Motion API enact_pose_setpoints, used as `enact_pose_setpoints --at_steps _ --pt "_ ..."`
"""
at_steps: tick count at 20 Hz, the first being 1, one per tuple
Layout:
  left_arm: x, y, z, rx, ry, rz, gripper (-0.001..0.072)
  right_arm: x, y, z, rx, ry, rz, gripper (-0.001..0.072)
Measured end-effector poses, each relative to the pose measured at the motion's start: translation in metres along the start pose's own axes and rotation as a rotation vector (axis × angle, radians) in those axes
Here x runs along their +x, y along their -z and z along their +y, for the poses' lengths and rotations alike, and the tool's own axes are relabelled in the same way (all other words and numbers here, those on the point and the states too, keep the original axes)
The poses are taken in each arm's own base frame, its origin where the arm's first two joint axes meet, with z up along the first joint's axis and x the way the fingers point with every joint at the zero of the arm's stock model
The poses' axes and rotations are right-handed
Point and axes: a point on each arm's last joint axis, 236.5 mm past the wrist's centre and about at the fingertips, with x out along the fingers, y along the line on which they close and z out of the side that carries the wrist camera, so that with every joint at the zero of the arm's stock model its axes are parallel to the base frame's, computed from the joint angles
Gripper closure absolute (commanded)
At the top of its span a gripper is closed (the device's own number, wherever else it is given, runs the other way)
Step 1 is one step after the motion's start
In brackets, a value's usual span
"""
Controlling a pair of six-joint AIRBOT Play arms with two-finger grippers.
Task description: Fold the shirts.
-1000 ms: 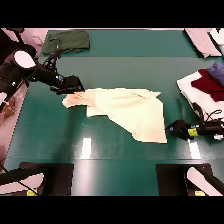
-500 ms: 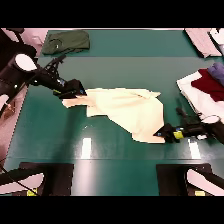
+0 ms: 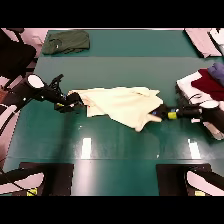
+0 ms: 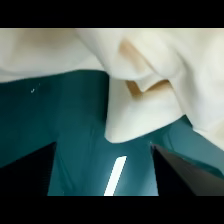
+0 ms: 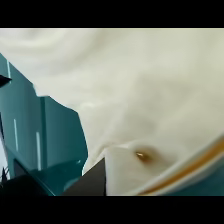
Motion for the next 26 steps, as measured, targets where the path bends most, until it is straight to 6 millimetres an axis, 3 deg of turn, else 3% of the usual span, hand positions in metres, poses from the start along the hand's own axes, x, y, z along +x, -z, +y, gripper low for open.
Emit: enact_pose_setpoints --at_steps 5,10,16,18,21,24,25,26 --pt "0.006 -0.009 -0.017 -0.058 0.072 -0.043 0.0050 -0.066 -0.061 0.075 -0.190 -0.028 -0.283 0.0696" --pt "0.022 0.008 -0.054 -0.008 0.114 -0.031 0.0050 -0.110 -0.096 0.138 -0.320 -0.051 -0.505 0.0697" --pt "0.045 0.032 -0.084 0.067 0.108 -0.043 0.0051 -0.131 -0.127 0.189 -0.377 -0.091 -0.676 0.0697" --pt "0.056 0.042 -0.083 0.071 0.091 -0.042 0.0051 -0.132 -0.137 0.206 -0.395 -0.109 -0.705 0.0697" --pt "0.075 0.053 -0.065 0.056 0.051 -0.037 0.0050 -0.127 -0.147 0.231 -0.428 -0.140 -0.709 0.0696" --pt "0.087 0.049 -0.055 0.063 0.036 -0.074 0.0052 -0.120 -0.150 0.252 -0.466 -0.167 -0.686 0.0696" --pt "0.091 0.044 -0.055 0.064 0.039 -0.100 0.0210 -0.119 -0.149 0.256 -0.476 -0.172 -0.676 0.0696" --pt "0.094 0.037 -0.053 0.064 0.040 -0.129 0.0520 -0.118 -0.148 0.259 -0.485 -0.175 -0.668 0.0696"
